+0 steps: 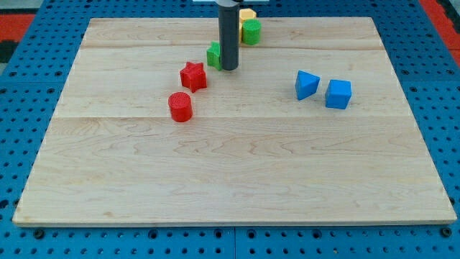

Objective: Move the green star bottom left to the yellow heart

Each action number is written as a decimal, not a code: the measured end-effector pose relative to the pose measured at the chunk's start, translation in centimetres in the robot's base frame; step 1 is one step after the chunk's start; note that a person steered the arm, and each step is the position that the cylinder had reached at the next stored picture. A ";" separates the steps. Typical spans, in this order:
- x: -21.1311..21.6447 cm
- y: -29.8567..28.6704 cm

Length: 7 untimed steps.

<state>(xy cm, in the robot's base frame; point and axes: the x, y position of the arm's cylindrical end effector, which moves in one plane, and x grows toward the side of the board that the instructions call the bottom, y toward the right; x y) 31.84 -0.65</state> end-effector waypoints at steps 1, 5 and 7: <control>1.1 -1.7; -1.5 -4.2; -0.9 -5.6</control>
